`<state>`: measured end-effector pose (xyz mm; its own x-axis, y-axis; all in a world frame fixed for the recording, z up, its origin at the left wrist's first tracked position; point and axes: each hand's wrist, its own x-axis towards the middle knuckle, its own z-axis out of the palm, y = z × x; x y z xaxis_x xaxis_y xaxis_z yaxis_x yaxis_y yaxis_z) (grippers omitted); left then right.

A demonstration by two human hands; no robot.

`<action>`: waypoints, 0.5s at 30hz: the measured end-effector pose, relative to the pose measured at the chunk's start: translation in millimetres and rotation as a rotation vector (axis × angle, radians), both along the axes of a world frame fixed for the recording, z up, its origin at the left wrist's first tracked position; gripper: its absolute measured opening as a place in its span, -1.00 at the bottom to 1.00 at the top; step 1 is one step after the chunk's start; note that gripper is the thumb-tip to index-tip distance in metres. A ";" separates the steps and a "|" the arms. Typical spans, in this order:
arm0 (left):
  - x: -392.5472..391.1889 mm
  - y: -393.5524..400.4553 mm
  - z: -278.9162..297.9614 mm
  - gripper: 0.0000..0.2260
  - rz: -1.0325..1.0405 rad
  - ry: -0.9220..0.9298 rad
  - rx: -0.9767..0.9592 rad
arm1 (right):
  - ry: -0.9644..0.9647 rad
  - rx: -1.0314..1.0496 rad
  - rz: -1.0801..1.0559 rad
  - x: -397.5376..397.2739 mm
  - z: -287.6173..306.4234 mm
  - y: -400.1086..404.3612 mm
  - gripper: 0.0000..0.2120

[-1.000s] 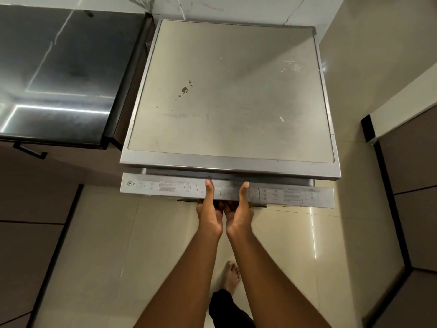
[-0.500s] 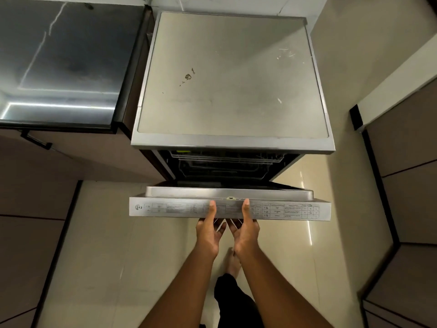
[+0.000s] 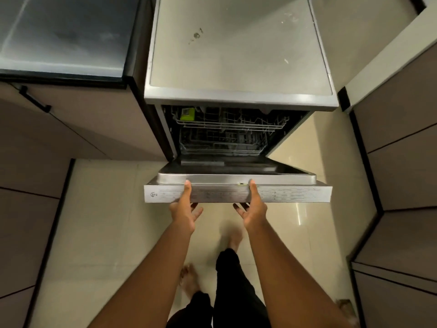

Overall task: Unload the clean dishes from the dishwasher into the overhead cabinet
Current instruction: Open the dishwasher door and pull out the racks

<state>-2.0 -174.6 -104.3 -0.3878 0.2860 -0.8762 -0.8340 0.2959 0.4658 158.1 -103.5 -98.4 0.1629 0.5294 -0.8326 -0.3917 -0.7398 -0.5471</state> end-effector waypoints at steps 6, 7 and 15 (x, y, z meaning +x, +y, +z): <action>9.1 -8.1 -10.2 -0.43 -0.002 -0.088 -0.047 | -0.022 -0.082 0.003 18.3 -10.6 -15.0 -0.38; 14.3 -13.9 -14.9 -0.47 0.009 -0.078 -0.045 | -0.040 -0.088 0.008 22.2 -13.0 -20.6 -0.34; 47.1 -67.4 -60.4 -0.69 0.085 -0.154 -0.182 | -0.087 -0.282 0.009 59.9 -58.5 -63.5 -0.48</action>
<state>45.1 -242.0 -164.7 -0.2618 0.0905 -0.9609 -0.9163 0.2895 0.2769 218.1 -167.0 -156.8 0.2363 0.2805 -0.9303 -0.3453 -0.8707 -0.3502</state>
